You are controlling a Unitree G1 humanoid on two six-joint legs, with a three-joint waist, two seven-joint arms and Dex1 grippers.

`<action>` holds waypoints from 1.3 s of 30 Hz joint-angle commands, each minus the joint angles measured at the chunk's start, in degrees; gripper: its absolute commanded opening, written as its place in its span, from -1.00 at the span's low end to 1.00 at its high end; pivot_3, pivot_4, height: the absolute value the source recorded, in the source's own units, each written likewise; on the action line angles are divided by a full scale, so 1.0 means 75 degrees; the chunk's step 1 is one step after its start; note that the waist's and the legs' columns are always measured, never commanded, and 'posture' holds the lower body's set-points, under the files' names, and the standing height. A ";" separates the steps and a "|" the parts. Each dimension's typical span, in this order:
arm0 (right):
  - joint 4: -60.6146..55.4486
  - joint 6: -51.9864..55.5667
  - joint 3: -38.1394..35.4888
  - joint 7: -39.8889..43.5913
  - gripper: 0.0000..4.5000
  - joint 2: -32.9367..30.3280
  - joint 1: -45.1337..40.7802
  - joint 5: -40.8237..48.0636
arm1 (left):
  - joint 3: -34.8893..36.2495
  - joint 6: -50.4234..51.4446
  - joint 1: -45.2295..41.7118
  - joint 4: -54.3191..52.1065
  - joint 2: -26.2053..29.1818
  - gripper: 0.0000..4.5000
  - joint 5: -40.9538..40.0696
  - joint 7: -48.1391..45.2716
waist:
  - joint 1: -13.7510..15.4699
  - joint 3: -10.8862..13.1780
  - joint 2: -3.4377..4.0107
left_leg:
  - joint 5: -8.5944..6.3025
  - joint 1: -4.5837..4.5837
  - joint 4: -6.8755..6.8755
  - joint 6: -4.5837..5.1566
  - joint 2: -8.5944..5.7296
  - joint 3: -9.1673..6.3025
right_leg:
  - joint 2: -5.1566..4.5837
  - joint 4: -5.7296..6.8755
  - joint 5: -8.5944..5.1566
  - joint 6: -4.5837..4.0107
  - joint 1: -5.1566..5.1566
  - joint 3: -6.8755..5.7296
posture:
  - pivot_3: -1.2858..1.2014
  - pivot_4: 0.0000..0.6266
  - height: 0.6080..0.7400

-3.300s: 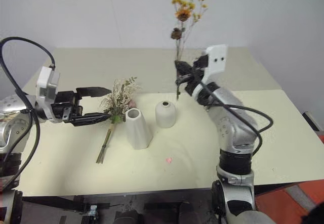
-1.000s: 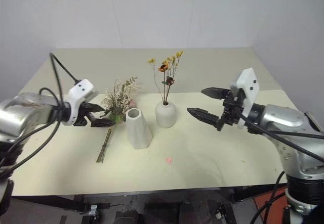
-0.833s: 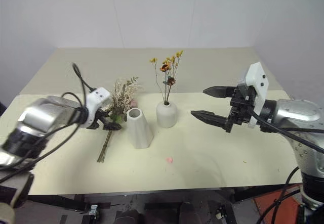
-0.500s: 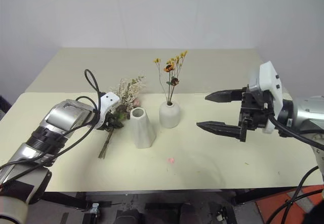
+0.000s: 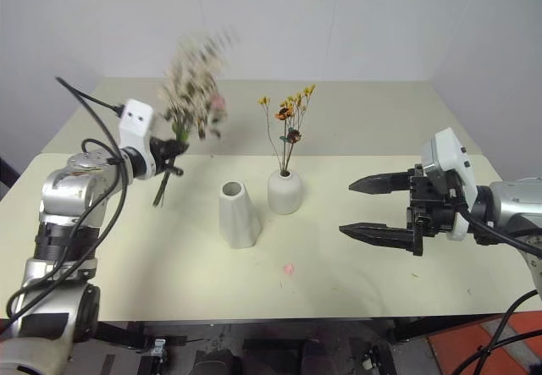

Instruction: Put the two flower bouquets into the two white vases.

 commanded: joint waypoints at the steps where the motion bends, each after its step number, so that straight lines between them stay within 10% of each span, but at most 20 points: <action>1: -0.0035 -0.0202 -0.0117 -0.0101 1.00 0.0065 -0.0129 -0.0004 | 0.1171 -0.0414 -0.0029 -0.1073 -0.0211 -0.94 -0.1318 -0.0221 | -0.0005 0.0000 0.0000 | 0.0000 0.0000 0.0000 0.0000 0.0000 0.0001 | 0.0000 0.0000 0.0000 0.0000 0.0000 0.0000 | 0.03 -0.52 1.00; 12: -0.0160 -0.0220 0.0321 -0.0480 1.00 0.0513 -0.0514 -0.0009 | 0.1303 0.0676 -0.0180 -0.1576 0.0026 -0.94 -0.5166 -0.3027 | -0.0011 0.0000 0.0000 | 0.0000 0.0021 0.0005 0.0000 -0.0003 0.0001 | 0.0006 0.0005 -0.0001 0.0003 0.0018 0.0001 | 0.03 -0.52 1.00; 39: -0.0943 -0.0048 -0.0049 -0.1289 1.00 0.0650 0.0091 0.0365 | -0.0498 -0.0809 -0.0548 0.0265 -0.0578 -0.94 -0.3751 -0.4634 | -0.0020 0.0000 0.0000 | 0.0000 0.0020 0.0009 0.0001 -0.0004 -0.0001 | 0.0010 0.0000 -0.0001 0.0002 0.0021 0.0003 | 0.03 -0.52 1.00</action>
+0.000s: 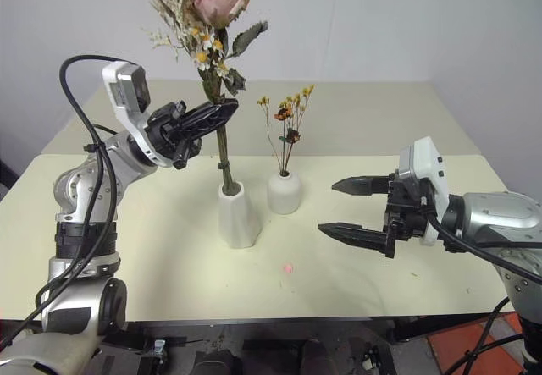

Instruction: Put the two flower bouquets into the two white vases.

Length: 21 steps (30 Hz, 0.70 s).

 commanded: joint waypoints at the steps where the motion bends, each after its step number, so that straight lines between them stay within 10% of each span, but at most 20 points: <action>1: -0.0188 -0.0035 -0.0361 -0.0042 1.00 -0.0132 -0.0020 0.0172 | -0.0090 -0.0262 -0.0001 0.0016 -0.0078 -0.94 0.0146 -0.0108 | 0.0002 0.0000 0.0000 | 0.0000 0.0000 0.0000 0.0000 0.0000 0.0000 | 0.0000 0.0000 0.0000 0.0000 0.0000 0.0000 | 0.03 -0.52 1.00; 16: -0.0397 -0.0062 -0.0540 -0.0038 1.00 -0.0286 0.0259 0.0209 | -0.0212 -0.0256 0.0641 -0.0376 -0.0077 -0.94 0.0439 0.0003 | -0.0005 -0.0001 0.0001 | 0.0000 0.0000 0.0000 0.0000 0.0002 0.0000 | 0.0000 0.0000 0.0000 0.0000 0.0000 0.0001 | 0.03 -0.52 1.00; 21: -0.0328 -0.0104 -0.0474 -0.0011 1.00 -0.0271 0.0218 0.0151 | -0.0295 0.0013 0.0962 -0.0780 -0.0042 -0.11 0.0327 0.0058 | 0.0002 0.0000 0.0001 | 0.0000 0.0001 0.0000 0.0000 0.0002 0.0000 | 0.0000 0.0001 0.0000 0.0001 0.0000 0.0001 | 0.03 -0.52 1.00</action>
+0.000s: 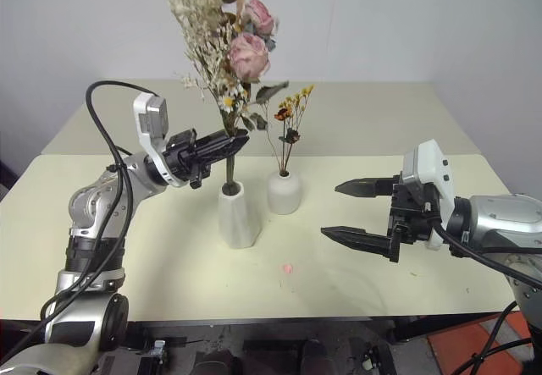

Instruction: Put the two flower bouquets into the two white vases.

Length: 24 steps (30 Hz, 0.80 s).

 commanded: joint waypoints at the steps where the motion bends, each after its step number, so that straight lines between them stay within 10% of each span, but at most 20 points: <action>1: -0.0074 -0.0110 -0.0206 0.0008 1.00 -0.0095 -0.0084 0.0076 | 0.0016 0.0188 0.0072 -0.0473 0.0104 0.03 -0.0182 0.0086 | 0.0007 0.0000 0.0000 | 0.0000 -0.0001 0.0000 0.0000 -0.0001 0.0000 | 0.0000 -0.0001 0.0000 0.0000 0.0000 0.0000 | 0.03 -0.52 1.00; 8: -0.0048 -0.0139 -0.0172 0.0025 1.00 -0.0071 -0.0107 0.0058 | 0.0368 0.0555 0.0566 -0.1039 0.0375 0.99 -0.0538 0.0396 | -0.0002 0.0000 0.0000 | 0.0000 0.0001 0.0000 0.0000 0.0000 0.0000 | 0.0000 -0.0001 0.0000 0.0000 0.0000 0.0000 | 0.03 -0.52 1.00; 24: 0.0475 -0.0131 -0.0752 0.0671 1.00 -0.0550 0.0930 -0.0279 | 0.1457 -0.0470 0.3021 -0.2223 0.3434 0.99 0.0322 -0.0523 | 0.0048 0.0000 0.0001 | -0.0001 0.0004 -0.0007 0.0001 0.0006 0.0005 | 0.0003 -0.0003 -0.0005 -0.0001 -0.0001 -0.0003 | 0.03 -0.52 1.00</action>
